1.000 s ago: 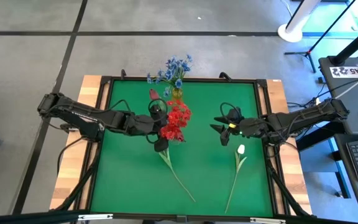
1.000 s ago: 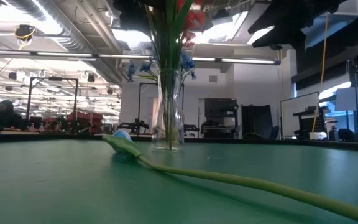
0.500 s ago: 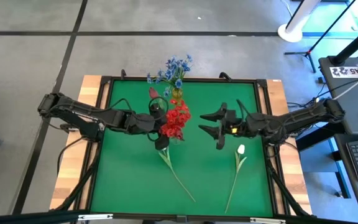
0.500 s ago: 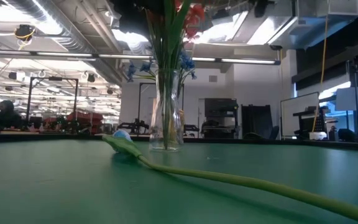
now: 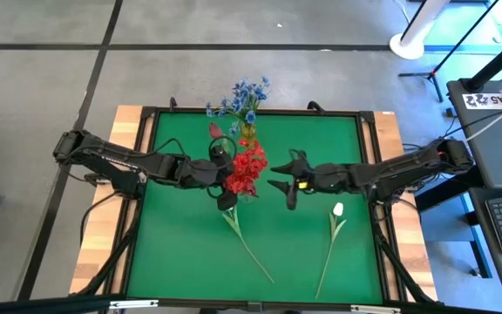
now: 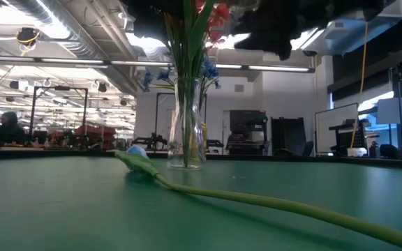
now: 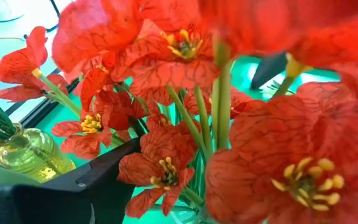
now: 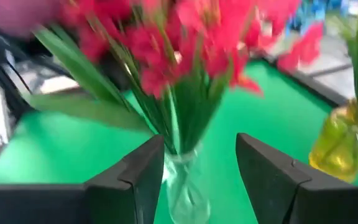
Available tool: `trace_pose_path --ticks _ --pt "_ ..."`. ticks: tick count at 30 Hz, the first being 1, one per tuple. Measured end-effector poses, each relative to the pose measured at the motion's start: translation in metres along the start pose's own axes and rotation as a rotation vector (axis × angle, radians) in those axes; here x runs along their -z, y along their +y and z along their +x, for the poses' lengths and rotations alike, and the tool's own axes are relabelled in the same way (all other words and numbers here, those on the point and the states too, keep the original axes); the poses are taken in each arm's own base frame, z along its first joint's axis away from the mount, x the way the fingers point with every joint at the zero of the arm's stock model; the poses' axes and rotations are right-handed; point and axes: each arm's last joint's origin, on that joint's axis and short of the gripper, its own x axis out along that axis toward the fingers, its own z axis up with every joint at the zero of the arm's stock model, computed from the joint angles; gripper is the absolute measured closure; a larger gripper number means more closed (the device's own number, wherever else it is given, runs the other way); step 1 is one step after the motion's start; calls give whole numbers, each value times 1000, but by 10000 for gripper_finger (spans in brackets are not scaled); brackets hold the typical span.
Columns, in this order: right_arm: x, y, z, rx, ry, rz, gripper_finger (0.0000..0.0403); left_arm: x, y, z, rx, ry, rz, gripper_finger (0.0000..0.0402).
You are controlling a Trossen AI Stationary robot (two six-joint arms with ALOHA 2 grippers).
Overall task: Sort flowers into vase by color
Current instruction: Put the red flowers into the transparent vase
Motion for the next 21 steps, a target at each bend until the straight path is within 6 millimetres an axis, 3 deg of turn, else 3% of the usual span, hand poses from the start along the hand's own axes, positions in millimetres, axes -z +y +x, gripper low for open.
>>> trace_pose_path --ticks 9,15,21 --pt "24 6 28 -24 46 15 204 1 0 0 -12 3 3 71" --pt "46 11 55 -31 -2 32 204 1 1 0 -16 2 2 71" --pt "57 13 70 -41 -64 48 201 1 1 0 -17 1 2 71"
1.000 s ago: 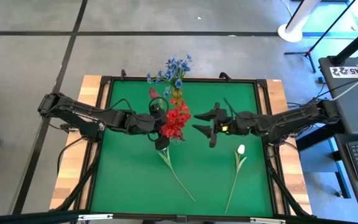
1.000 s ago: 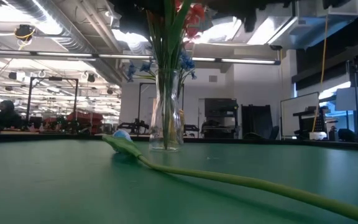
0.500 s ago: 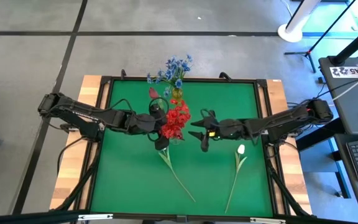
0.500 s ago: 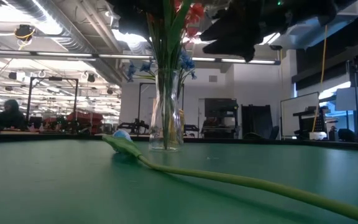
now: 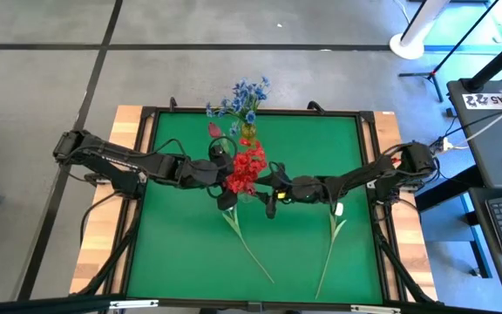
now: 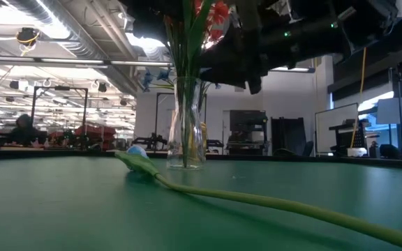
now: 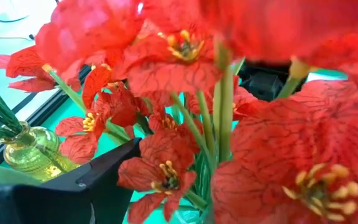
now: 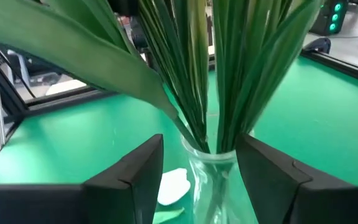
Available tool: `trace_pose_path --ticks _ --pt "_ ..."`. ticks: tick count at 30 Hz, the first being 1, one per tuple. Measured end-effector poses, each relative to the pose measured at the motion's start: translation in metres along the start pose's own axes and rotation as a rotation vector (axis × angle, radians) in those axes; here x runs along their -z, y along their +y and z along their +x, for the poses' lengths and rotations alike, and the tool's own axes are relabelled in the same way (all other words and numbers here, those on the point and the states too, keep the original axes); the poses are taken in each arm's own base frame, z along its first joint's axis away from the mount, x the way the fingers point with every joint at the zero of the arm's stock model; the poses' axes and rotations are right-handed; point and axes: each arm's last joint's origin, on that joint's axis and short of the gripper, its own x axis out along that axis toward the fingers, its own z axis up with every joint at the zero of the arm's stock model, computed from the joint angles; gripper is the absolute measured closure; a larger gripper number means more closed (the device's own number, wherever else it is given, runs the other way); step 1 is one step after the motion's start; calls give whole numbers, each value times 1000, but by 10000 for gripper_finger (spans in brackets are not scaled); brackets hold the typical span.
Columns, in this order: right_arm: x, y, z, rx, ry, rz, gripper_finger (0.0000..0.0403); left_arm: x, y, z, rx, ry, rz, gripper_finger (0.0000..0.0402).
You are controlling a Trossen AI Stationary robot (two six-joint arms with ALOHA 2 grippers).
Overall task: Sort flowers into vase by color
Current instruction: Put the red flowers into the transparent vase
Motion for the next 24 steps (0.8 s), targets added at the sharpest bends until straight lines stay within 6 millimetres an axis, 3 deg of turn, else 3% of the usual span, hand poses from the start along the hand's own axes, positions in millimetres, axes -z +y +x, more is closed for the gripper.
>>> trace_pose_path --ticks 4,15,24 --pt "-1 -1 1 1 -19 18 174 0 0 0 0 0 0 71" --pt "0 -12 8 21 -39 107 50 0 0 0 2 -3 -3 71" --pt "-5 2 40 -50 -50 89 44 -1 0 0 4 -11 -9 72"
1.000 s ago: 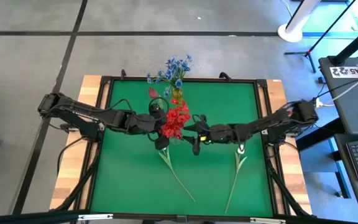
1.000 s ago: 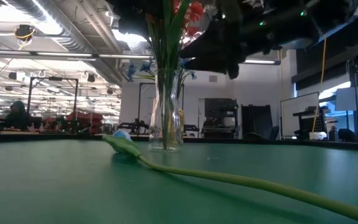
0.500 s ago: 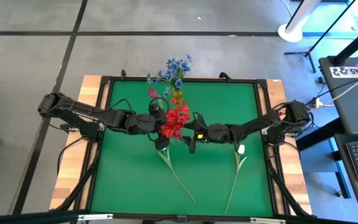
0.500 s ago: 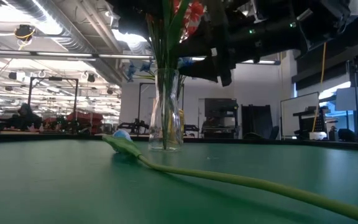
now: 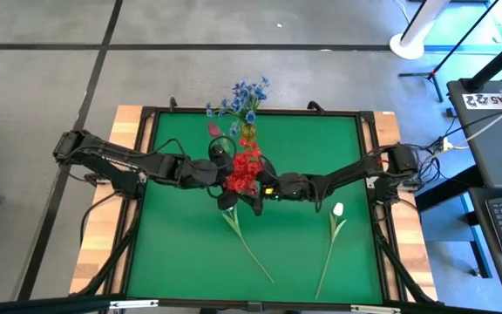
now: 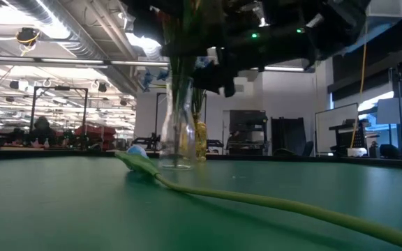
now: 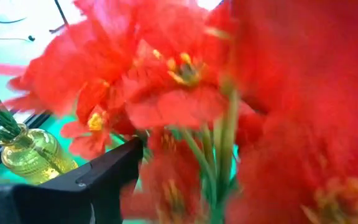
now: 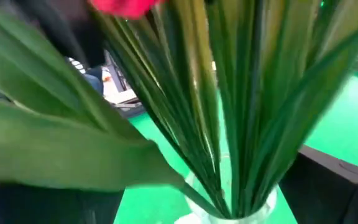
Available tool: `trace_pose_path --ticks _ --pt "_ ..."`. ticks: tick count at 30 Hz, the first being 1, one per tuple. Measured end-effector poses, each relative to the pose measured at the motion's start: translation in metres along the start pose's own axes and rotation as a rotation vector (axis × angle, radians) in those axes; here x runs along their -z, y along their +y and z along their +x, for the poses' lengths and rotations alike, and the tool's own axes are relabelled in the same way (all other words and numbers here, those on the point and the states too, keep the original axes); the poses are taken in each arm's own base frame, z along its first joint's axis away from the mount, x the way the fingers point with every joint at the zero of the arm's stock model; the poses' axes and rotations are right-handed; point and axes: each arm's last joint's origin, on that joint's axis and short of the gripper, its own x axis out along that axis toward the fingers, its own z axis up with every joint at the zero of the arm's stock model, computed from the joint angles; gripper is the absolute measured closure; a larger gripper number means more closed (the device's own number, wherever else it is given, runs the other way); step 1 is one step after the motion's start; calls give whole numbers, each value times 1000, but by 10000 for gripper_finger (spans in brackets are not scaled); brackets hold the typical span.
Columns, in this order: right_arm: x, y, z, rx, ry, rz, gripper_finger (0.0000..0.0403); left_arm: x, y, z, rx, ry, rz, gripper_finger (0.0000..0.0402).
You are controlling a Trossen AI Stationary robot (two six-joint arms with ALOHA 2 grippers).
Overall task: Sort flowers into vase by color
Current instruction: Put the red flowers into the transparent vase
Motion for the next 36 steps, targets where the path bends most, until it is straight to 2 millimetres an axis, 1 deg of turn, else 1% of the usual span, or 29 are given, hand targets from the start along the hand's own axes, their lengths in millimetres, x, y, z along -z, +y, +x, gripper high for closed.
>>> trace_pose_path --ticks 4,7,10,16,23,28,36 --pt "2 1 14 19 45 -24 57 0 0 0 0 1 -1 72" --pt "5 0 17 41 89 -35 78 0 0 0 -1 4 1 72" --pt "7 -1 17 79 97 -41 113 2 1 0 -5 19 3 72" --pt "6 -1 16 85 92 -42 195 8 2 0 -23 81 2 72" --pt "6 -1 16 85 90 -41 198 16 4 -2 -42 149 2 72" --pt "6 -2 16 109 84 -43 189 20 1 -5 -41 183 13 72" --pt "6 -2 16 110 84 -43 197 28 -5 -10 -34 239 48 72"
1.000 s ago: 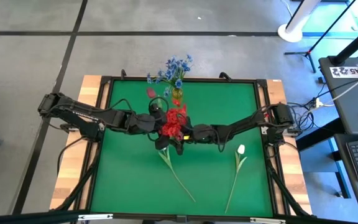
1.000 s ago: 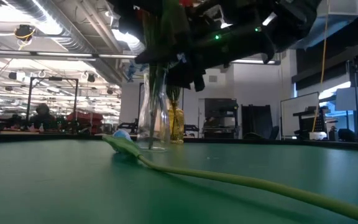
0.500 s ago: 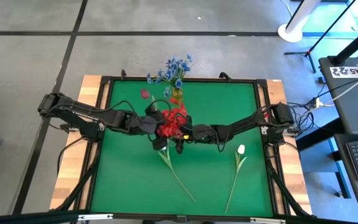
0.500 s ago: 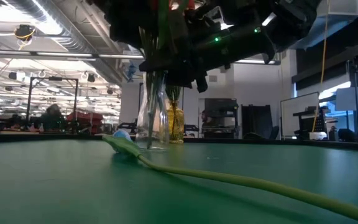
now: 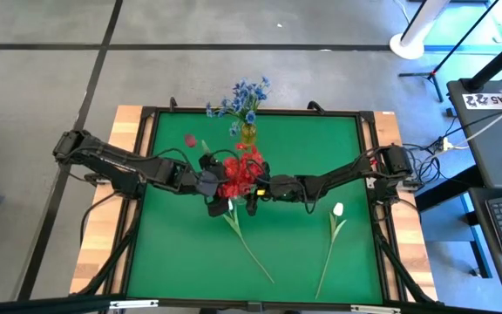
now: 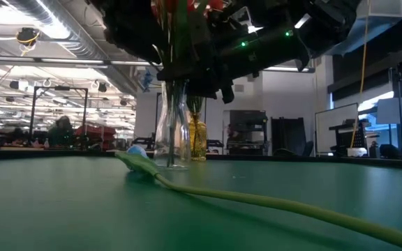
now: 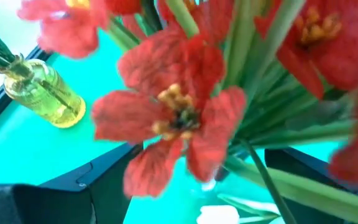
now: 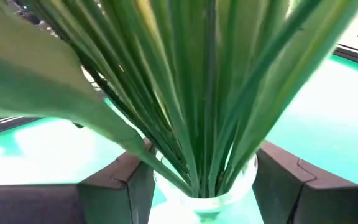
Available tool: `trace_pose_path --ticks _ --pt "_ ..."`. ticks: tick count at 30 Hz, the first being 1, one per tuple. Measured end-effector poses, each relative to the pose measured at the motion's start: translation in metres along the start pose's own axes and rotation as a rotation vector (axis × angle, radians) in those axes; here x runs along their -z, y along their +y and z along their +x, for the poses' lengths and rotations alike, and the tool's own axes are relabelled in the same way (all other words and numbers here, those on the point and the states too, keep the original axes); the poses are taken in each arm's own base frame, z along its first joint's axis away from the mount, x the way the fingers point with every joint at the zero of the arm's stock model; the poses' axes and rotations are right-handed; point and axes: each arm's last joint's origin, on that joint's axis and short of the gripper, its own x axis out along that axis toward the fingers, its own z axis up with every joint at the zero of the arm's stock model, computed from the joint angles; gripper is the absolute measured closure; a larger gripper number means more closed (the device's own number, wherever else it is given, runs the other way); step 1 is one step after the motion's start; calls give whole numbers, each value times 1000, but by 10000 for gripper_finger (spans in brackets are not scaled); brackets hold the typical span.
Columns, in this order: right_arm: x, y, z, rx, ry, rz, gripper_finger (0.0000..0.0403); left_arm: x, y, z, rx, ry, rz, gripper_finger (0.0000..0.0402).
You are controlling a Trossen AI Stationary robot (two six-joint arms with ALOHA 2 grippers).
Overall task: Sort flowers into vase by color
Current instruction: Put the red flowers into the transparent vase
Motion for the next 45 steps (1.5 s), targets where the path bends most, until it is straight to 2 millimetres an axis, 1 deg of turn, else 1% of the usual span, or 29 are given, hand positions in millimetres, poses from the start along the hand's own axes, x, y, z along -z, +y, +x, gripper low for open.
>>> trace_pose_path --ticks 5,12,18,23,26,31,35,42,45 --pt "0 0 0 0 -1 1 197 3 -1 -1 -3 25 8 72" --pt "0 0 0 1 -1 2 197 9 2 -4 -19 78 27 72" --pt "0 0 0 2 -1 2 197 6 10 -18 -33 49 16 72" --pt "0 0 0 3 1 0 197 2 16 -36 -11 -4 -9 72" --pt "0 0 0 3 2 0 197 1 18 -43 8 -24 -17 72" --pt "0 0 0 3 2 0 197 3 12 -49 73 -18 0 72" --pt "0 0 0 3 3 -1 197 5 8 -54 91 -21 14 72" --pt "0 0 0 3 3 1 197 8 16 -66 46 -26 -2 72" --pt "0 0 0 3 4 2 197 10 21 -74 47 -28 -19 72"
